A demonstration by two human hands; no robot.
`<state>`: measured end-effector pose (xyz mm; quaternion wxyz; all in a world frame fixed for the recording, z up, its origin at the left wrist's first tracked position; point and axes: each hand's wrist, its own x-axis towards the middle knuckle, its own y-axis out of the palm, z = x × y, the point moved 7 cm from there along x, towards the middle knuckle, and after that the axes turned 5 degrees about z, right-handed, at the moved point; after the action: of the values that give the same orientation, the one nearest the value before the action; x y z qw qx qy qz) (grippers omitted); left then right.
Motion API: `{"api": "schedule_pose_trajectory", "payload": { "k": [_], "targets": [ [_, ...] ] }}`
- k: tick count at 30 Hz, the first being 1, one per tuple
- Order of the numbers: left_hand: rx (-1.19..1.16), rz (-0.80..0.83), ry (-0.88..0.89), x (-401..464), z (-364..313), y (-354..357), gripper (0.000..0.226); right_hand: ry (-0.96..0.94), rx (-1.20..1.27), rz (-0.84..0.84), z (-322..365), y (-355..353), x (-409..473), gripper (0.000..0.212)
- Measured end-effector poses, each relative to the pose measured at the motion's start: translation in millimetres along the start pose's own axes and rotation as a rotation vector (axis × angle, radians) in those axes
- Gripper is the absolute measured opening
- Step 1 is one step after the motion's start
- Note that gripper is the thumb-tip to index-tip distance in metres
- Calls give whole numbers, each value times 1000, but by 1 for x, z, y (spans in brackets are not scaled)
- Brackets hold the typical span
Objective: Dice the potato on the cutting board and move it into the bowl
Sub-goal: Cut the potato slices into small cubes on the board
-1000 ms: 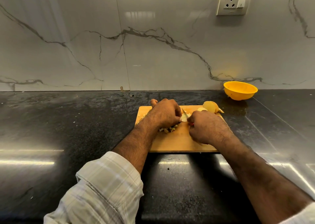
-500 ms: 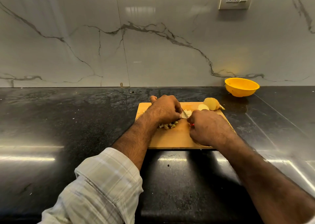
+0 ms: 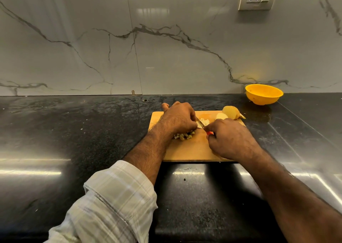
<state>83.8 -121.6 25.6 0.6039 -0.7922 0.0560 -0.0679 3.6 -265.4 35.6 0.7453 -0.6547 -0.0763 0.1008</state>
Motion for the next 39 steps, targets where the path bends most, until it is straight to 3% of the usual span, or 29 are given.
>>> {"api": "schedule_pose_trajectory", "payload": {
  "k": [7, 11, 16, 25, 30, 35, 39],
  "targets": [
    [-36, 21, -18, 0, -1, 3, 9, 11, -86, 93, 14, 4, 8, 48],
    [-32, 27, -18, -3, -1, 2, 10, 24, -32, 61, 10, 4, 15, 44],
    [-60, -26, -8, -3, 6, -8, 10, 1, 49, -100, -3, -5, 4, 44],
    [-86, 36, -15, -4, 4, -5, 6, -2, -98, 62, 14, 1, 1, 44],
    [-113, 75, -28, -8, 4, -5, 10, 15, -29, 38, 14, 4, 16, 41],
    [-81, 45, -5, -9, 5, -10, 7, 1, 53, -101, -2, -3, 10, 42],
    [-70, 88, -15, -10, 1, -8, 8, -25, 26, -39, 3, 1, 5, 42]
  ]
}}
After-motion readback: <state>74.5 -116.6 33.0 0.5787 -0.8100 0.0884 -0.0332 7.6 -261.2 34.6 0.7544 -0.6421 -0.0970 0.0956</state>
